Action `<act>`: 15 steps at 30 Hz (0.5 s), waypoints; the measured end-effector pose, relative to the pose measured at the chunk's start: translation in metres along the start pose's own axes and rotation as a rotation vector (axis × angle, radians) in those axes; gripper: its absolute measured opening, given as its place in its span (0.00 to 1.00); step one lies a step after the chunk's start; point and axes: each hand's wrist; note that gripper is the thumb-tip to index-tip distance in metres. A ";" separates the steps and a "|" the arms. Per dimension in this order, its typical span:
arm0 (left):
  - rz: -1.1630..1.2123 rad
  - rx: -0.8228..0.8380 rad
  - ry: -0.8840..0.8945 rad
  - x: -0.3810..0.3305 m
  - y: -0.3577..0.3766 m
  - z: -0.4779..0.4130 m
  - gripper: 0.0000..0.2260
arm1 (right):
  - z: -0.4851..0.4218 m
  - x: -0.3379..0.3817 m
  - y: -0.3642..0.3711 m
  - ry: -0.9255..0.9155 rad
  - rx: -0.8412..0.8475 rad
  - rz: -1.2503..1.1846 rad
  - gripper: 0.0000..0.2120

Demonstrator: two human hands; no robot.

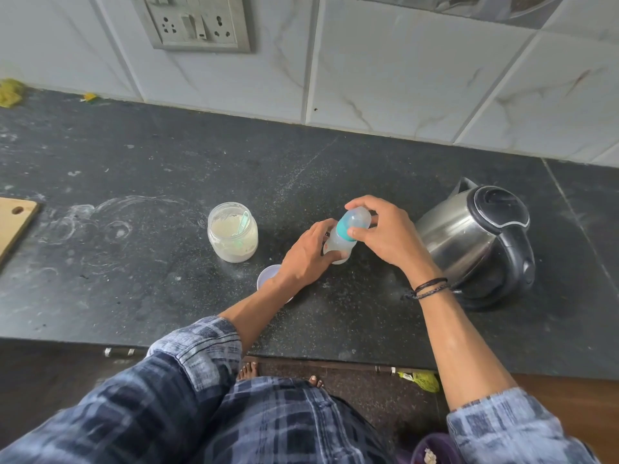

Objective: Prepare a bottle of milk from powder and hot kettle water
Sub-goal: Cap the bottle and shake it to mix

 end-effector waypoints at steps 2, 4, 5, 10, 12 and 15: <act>-0.003 0.005 -0.002 0.000 0.000 0.000 0.26 | -0.001 0.001 0.002 -0.013 0.019 0.030 0.20; -0.007 0.008 0.002 0.000 0.000 -0.001 0.26 | -0.001 0.002 0.004 -0.024 0.030 0.053 0.20; -0.009 0.008 0.002 0.000 0.000 -0.001 0.26 | -0.001 0.003 0.004 -0.028 0.033 0.066 0.20; -0.011 0.006 -0.003 0.000 0.000 -0.001 0.27 | -0.002 0.005 0.008 -0.064 0.018 0.137 0.20; -0.008 0.007 -0.004 0.000 -0.001 -0.001 0.27 | -0.003 0.005 0.009 -0.070 0.010 0.154 0.21; -0.009 0.007 -0.001 0.000 -0.001 -0.001 0.26 | -0.003 0.004 0.011 -0.071 0.002 0.180 0.21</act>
Point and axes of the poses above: each hand's wrist, its own z-axis away from the middle knuckle, its own y-axis out of the palm, x = y × z, and after that the axes turned 3 degrees about -x, right-handed
